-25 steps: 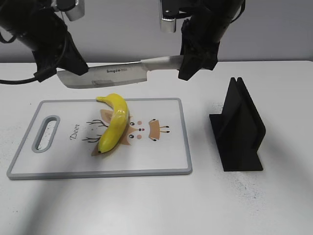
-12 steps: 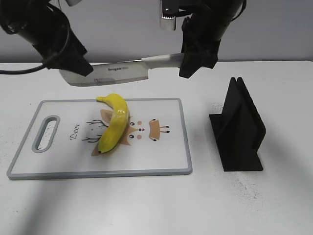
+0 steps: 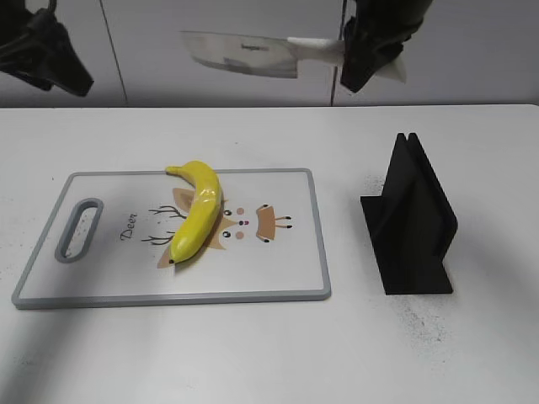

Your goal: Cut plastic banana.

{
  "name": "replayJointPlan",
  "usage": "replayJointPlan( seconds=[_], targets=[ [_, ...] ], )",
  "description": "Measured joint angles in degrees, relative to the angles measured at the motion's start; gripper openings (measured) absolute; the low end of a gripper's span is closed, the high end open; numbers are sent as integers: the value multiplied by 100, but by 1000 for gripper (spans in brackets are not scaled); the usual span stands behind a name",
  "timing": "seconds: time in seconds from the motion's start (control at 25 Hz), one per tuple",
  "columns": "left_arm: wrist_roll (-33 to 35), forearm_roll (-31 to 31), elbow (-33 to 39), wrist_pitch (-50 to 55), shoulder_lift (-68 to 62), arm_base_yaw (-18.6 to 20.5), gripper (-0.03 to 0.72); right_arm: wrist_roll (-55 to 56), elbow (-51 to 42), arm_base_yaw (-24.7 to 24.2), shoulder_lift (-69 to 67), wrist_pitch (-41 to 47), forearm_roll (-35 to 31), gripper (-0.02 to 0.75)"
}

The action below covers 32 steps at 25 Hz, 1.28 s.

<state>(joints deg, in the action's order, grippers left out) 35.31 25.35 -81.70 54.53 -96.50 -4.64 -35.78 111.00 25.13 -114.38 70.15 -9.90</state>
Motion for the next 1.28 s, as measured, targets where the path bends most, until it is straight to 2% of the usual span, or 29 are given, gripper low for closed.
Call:
replayJointPlan(
  seconds=[0.12, 0.28, 0.44, 0.72, 1.04, 1.28],
  targets=[
    [-755, -549, 0, 605, 95, 147, 605, 942, 0, 0, 141, 0, 453, 161],
    [-1672, -1455, 0, 1416, 147, 174, 592, 2100, -62, 0, 489, 5, 546, 161],
    [-2111, -1737, 239, 1472, 348, 195, 589, 3038, -499, 0, 1080, 5, 546, 161],
    [-2281, -1750, 1339, 1510, 1326, 195, 588, 4001, -2127, 0, 2360, -56, 671, 161],
    [-2294, -1769, 2691, 1529, 2970, 195, 588, 5154, -4185, 0, 3718, -1168, 990, 161],
    [-2294, -1769, 3574, 1510, 4343, 195, 588, 5471, -4983, 0, 4074, -1337, 990, 161]
  ],
)
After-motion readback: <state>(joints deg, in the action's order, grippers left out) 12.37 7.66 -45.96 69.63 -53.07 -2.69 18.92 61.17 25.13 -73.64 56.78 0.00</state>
